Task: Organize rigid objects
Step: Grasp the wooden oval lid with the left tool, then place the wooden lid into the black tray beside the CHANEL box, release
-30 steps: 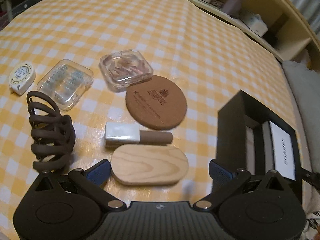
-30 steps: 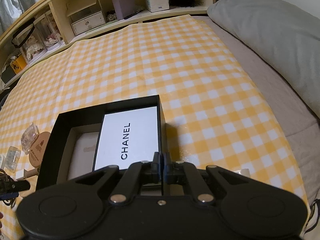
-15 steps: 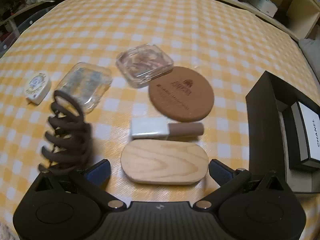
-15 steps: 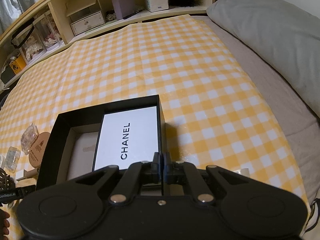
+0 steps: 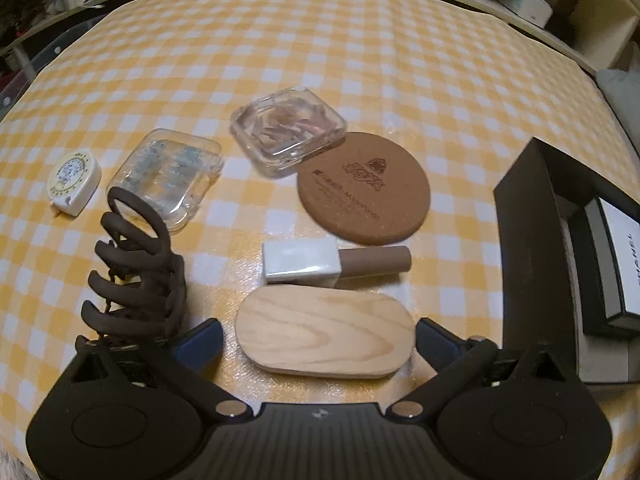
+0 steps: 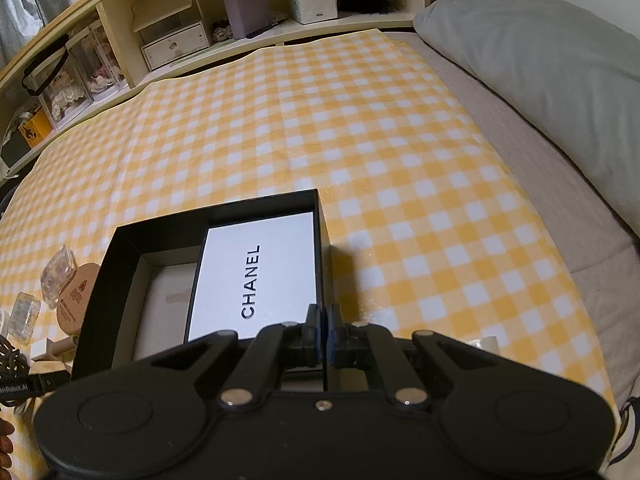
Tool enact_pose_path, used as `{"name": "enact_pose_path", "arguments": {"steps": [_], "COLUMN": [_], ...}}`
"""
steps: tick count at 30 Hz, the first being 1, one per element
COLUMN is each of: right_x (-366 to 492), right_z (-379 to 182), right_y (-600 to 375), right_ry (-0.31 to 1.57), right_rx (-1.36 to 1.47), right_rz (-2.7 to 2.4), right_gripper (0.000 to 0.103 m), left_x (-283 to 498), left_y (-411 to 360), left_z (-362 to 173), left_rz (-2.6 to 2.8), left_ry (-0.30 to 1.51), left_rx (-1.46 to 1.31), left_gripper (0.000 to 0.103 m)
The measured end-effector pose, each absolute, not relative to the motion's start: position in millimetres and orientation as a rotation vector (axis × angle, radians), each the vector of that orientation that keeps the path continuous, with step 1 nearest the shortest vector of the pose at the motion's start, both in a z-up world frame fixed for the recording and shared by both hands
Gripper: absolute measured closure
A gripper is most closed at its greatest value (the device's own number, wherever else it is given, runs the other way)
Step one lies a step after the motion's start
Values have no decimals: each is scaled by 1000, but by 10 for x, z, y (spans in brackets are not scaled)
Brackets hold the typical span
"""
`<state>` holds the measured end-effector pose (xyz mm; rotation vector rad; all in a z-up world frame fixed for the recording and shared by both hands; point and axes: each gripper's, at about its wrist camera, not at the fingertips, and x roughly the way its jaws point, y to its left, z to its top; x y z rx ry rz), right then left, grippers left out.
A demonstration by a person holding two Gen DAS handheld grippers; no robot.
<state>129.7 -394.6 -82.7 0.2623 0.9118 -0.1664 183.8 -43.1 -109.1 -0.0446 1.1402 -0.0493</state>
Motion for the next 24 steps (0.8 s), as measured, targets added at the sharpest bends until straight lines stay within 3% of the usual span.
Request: {"name": "enact_pose_path", "arguments": {"steps": [6,15,24], "right_x": [1297,1298,1304], "right_z": [-825,-826,-823], "right_y": [-3948,-3952,-3942], "right_ry": [912,915,922], "right_rx": [264,266,271], "right_rz": [-167,-168,-167], "right_gripper": [99,99,99], "left_x": [1821,1610,1295], "left_y": [-443,-420,-1122], "left_z": [-993,-358,-262], "left_rz": [-72,-191,-419], "left_ry": [1143,947,949], "left_rx": [-25,-162,-196], "left_gripper": [10,10,10]}}
